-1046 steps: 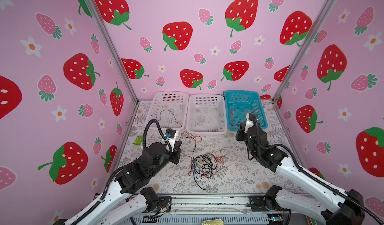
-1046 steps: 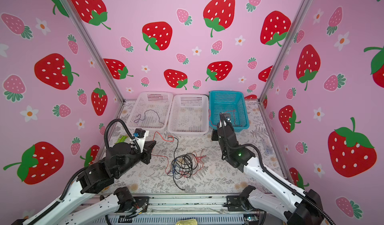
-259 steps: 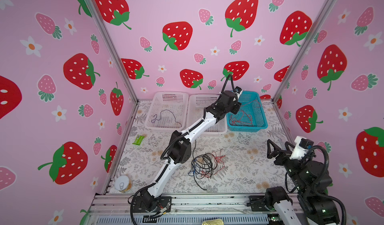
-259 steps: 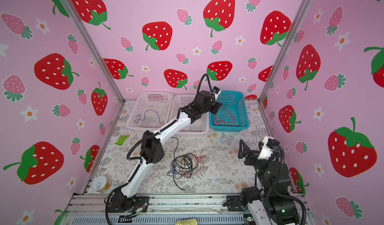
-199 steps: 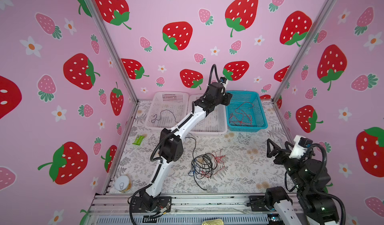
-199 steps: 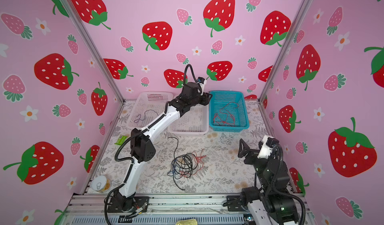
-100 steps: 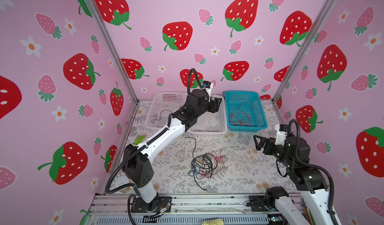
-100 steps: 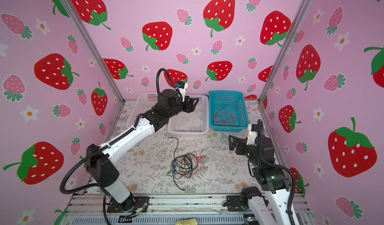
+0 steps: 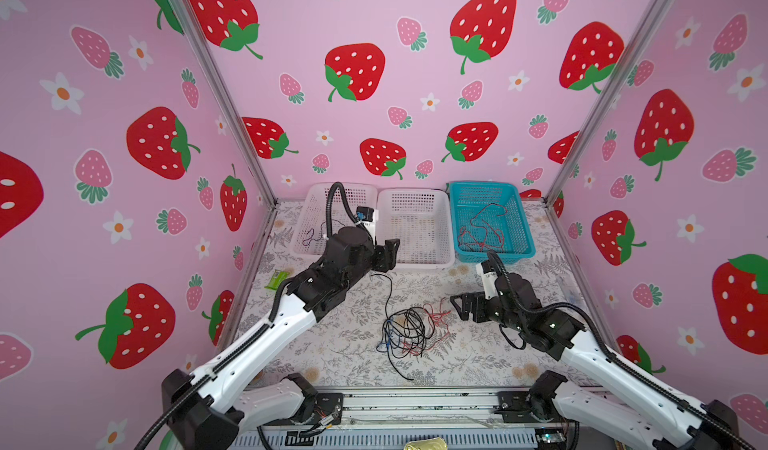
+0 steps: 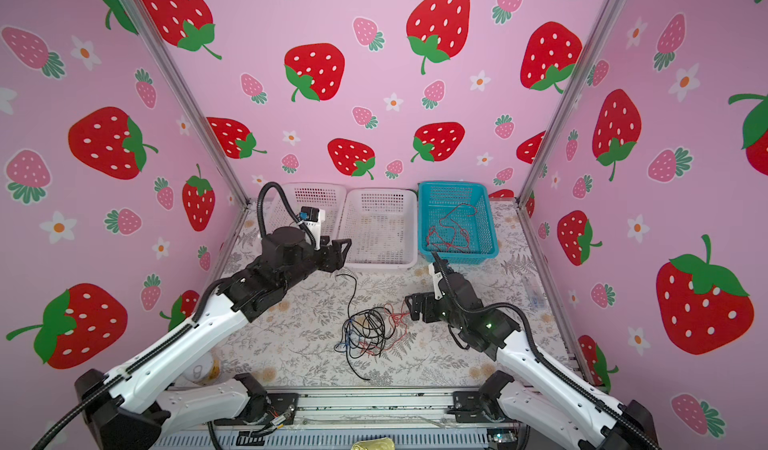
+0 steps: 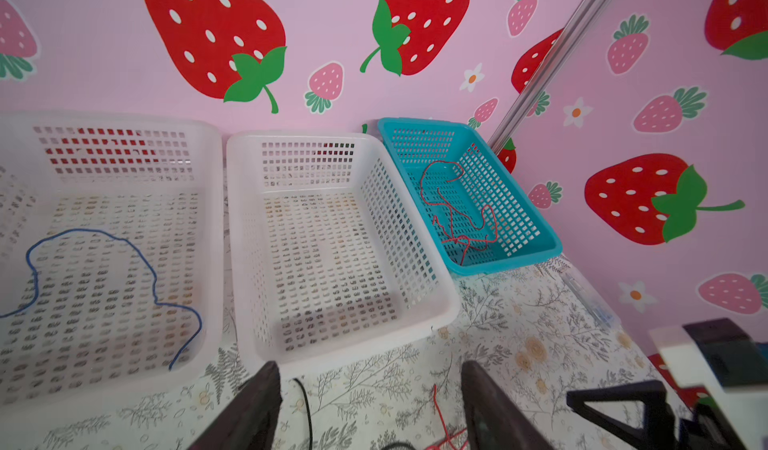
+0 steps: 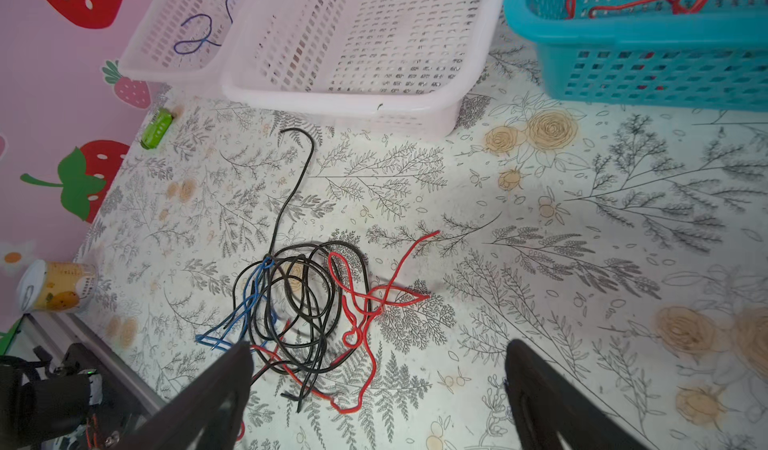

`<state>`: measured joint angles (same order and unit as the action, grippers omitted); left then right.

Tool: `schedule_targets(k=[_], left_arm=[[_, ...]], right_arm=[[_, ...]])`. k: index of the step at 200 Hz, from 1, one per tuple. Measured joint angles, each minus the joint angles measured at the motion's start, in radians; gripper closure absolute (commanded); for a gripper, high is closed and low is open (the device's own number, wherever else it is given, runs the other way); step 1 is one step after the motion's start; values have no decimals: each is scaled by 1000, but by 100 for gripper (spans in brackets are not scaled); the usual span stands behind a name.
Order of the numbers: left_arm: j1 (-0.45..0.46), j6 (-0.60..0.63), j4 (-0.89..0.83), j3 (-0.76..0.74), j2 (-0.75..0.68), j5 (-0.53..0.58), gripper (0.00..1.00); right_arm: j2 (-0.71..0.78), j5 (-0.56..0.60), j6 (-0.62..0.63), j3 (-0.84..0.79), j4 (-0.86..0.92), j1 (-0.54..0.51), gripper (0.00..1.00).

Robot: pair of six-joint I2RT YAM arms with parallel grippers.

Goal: Untangle the cables
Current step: 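Move the left gripper back to the tangle while the right descends onto it, then close the right gripper on a red wire in the tangle, then lift the red wire with the right gripper while the left grasps a black wire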

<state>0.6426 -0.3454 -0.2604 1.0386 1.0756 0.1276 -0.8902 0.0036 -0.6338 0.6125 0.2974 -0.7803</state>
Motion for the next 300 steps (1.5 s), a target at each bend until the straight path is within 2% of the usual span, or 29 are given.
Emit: schedule_targets(k=[17,32,67,131,154,178,221,300], left_arm=[[0,4,-44,-66,-90,8,30],[0,14,-70,-122,-154,13,30],[2,37,-111,-235,-250,23,30],[3,61,-133,-258,-194,19,30],[3,65,-135,-258,-192,19,30],[3,67,-133,-258,-183,16,32],[3,61,-137,-258,-148,-16,32],[17,51,-127,-258,-167,-138,33]], right_arm=[[-41,-2,-25,-49,-59,-17,15],[-80,-3,-50,-95,-97,-43,22],[-127,-20,-108,-188,-182,-108,33],[-276,-31,-149,-192,-307,-179,67],[-285,-34,-159,-197,-333,-188,82],[-278,-32,-155,-200,-344,-190,94],[-188,22,-133,-164,-272,-193,100],[-134,147,21,115,-87,-193,100]])
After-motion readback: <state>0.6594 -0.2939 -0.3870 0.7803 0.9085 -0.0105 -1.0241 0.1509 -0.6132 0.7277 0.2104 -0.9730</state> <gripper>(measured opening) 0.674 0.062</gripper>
